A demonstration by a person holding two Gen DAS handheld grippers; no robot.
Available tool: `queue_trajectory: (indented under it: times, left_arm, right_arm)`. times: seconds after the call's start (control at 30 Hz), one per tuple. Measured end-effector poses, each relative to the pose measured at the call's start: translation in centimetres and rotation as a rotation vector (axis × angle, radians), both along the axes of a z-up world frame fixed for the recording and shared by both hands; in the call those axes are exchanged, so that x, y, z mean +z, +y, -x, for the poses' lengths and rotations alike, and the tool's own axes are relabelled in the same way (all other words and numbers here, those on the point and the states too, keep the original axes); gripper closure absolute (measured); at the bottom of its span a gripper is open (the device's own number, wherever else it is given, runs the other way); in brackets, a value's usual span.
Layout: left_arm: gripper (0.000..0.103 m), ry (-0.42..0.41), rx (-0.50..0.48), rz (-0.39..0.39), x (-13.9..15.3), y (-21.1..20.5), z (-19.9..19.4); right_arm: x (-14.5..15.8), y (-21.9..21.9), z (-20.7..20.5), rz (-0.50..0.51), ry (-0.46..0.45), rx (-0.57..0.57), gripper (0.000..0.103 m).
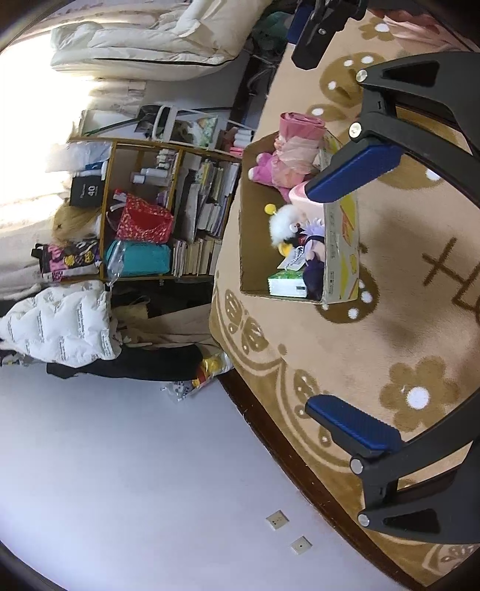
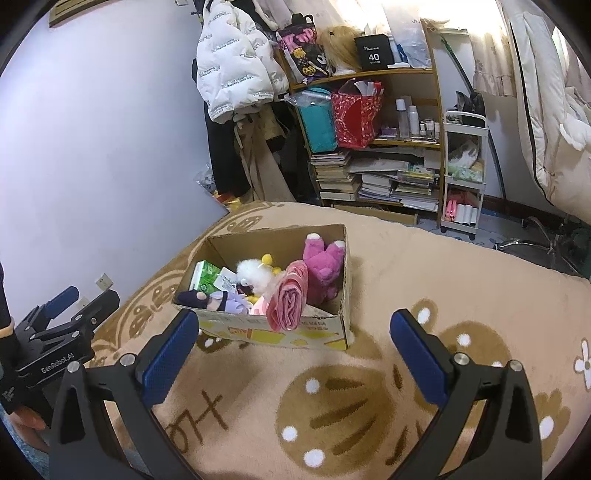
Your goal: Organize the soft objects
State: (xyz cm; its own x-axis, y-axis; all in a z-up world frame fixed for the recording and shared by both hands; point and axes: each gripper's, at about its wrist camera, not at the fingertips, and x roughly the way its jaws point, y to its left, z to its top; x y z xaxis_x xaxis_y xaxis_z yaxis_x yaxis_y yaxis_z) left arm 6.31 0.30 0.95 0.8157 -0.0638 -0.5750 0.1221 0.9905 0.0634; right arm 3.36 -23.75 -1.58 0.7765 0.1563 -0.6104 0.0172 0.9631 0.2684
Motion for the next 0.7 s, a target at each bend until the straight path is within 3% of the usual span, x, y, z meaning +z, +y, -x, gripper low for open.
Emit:
queue_trajectory:
  times: [0.27, 0.7]
  left_arm:
    - [0.0, 0.01, -0.031, -0.072, -0.8, -1.5, 0.2]
    - [0.0, 0.009, -0.024, -0.089, -1.3, -1.9, 0.0]
  right_arm:
    - [-0.9, -0.1, -0.2, 0.006, 0.024, -0.01, 0.0]
    - [-2.0, -0.1, -0.3, 0.003, 0.031, -0.017, 0.0]
